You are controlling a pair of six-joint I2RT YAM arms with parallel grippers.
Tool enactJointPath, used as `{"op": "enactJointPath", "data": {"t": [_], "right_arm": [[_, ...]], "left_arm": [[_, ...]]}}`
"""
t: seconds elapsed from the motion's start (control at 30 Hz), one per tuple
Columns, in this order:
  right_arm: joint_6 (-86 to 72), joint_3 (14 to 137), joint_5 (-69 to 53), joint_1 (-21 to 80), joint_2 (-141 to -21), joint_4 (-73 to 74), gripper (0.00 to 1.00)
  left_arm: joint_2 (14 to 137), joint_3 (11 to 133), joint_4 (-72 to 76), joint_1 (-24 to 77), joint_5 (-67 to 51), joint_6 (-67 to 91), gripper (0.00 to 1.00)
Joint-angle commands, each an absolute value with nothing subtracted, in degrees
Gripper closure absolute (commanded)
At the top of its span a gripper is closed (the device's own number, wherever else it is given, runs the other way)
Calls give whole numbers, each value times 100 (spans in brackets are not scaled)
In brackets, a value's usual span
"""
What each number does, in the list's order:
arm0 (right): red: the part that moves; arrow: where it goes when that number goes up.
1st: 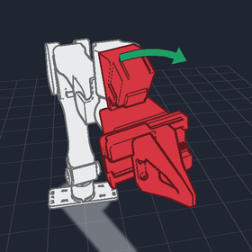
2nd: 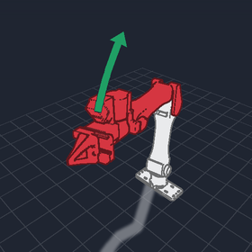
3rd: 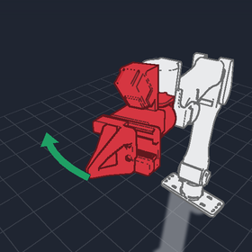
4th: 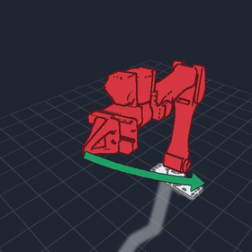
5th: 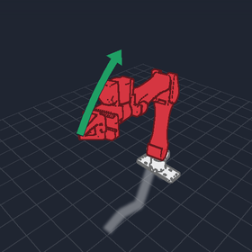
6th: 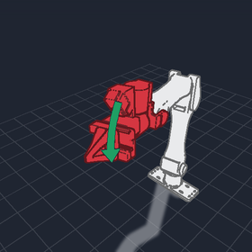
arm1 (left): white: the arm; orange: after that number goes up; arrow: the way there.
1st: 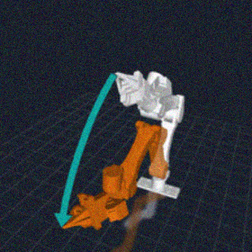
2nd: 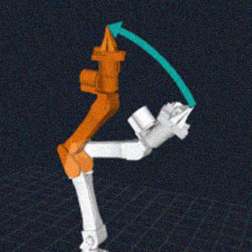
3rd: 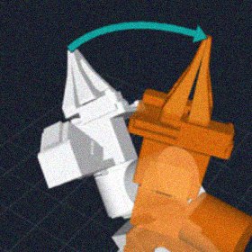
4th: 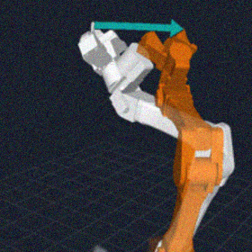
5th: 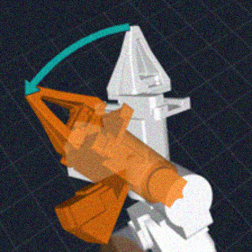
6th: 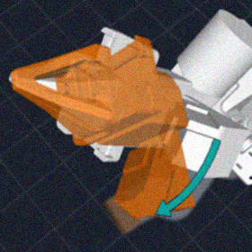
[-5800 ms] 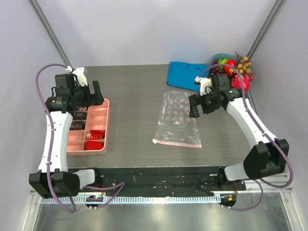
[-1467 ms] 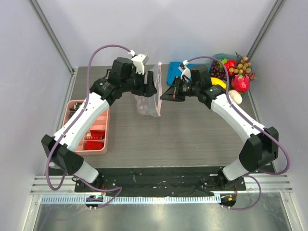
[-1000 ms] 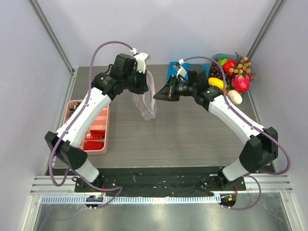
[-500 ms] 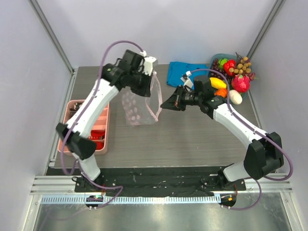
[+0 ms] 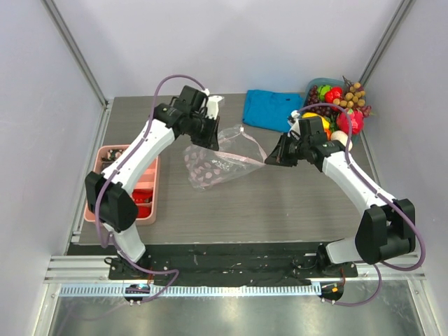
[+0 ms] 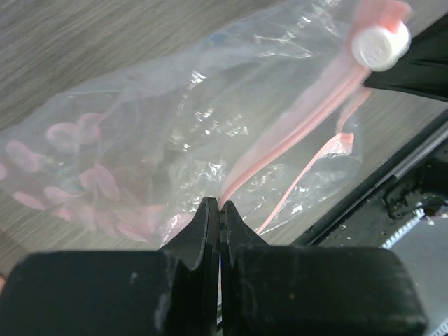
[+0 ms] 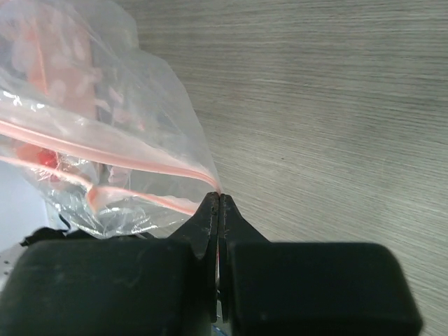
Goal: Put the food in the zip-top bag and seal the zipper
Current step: Open the zipper of the food storage bag.
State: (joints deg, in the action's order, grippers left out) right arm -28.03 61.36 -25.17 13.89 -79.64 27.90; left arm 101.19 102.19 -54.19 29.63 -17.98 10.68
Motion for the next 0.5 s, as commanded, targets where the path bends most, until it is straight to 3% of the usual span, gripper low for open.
{"op": "enactJointPath", "data": {"t": [0.0, 0.3, 0.33, 0.47], "right_arm": [[-2180, 6161, -2276, 1380, -7778, 2883, 99], [-1688, 6213, -2082, 1380, -7524, 2996, 97], [-1583, 6275, -2144, 1371, -7506, 3032, 92], [-1310, 6827, -2460, 1380, -7436, 3129, 47]], "left_arm": [[9466, 10046, -4975, 2927, -2477, 1160, 100], [9421, 10063, -4570, 2777, -3217, 1616, 100], [9474, 10081, -4570, 2786, -3199, 1652, 100], [9606, 10046, -4474, 2830, -3050, 1793, 100]]}}
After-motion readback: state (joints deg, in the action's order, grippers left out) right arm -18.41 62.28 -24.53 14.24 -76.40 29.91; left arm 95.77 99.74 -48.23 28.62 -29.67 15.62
